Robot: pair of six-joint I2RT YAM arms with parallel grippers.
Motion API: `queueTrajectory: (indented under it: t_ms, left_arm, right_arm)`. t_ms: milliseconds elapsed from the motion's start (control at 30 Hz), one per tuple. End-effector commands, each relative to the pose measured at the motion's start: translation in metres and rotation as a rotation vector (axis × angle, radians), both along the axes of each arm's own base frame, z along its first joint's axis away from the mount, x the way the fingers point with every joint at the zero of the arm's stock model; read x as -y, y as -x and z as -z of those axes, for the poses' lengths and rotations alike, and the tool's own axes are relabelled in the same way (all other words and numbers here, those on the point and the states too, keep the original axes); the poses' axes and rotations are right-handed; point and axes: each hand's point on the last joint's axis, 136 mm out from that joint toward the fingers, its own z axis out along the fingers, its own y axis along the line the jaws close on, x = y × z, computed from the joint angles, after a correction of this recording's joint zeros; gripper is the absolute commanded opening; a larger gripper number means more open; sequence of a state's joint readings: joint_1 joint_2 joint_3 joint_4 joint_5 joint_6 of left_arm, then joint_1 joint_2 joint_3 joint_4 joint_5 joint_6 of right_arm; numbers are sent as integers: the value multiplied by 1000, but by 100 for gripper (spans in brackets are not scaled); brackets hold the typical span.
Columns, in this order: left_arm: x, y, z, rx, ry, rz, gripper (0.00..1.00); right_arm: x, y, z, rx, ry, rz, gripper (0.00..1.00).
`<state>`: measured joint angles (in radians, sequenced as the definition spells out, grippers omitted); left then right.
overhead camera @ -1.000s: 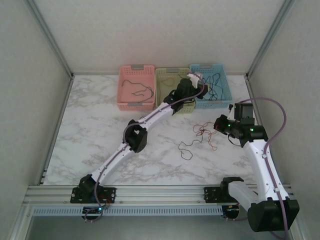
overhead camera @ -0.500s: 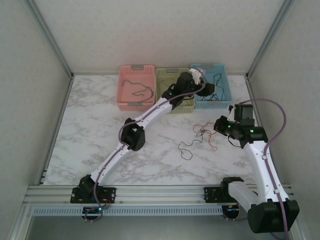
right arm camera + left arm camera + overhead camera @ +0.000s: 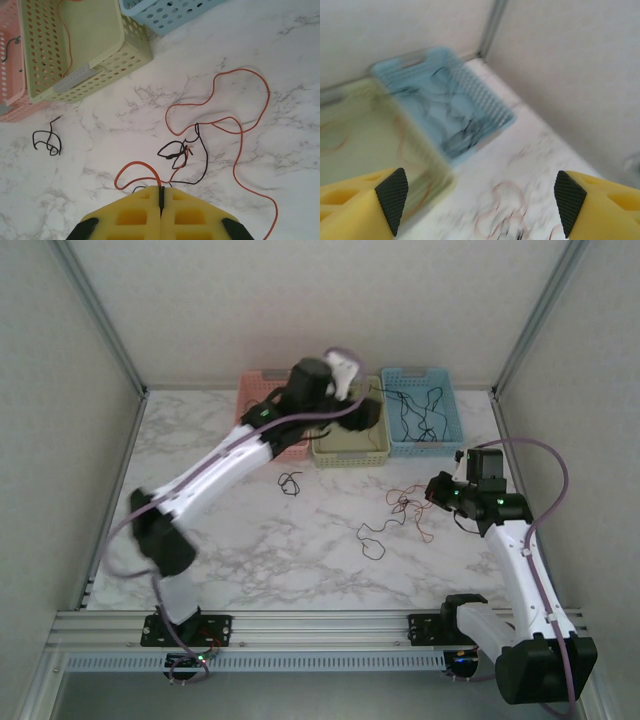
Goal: Untangle the cables
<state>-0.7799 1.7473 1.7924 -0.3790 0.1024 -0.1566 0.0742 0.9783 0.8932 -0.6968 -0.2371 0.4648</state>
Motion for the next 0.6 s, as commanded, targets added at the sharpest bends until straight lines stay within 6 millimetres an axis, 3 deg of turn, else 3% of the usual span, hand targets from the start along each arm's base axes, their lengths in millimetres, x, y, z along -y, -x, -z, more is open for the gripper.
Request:
queueTrajectory:
  t_ms: [0,67,200,367,567]
  left_arm:
    - [-80,10,48,-36,-158,-266,81]
    - [-120,28,91,-125,-241,-387,81]
    - [-162,44,152,-207,-268,-551,86]
    - [-167,23,205,-260,-352,-688,87]
    - [-154,-6,250,-301,-381,-740,86]
  right_arm:
    - [-6,-4,0,12,-25,-18,0]
    - [-9,-5,-1,12,-33,-26,0]
    - [-10,-7,1,6,-35,-33,0]
    - [-14,-4,-1,5,-53,-42,0]
    - [-11,4,0,4,-36,-43,0]
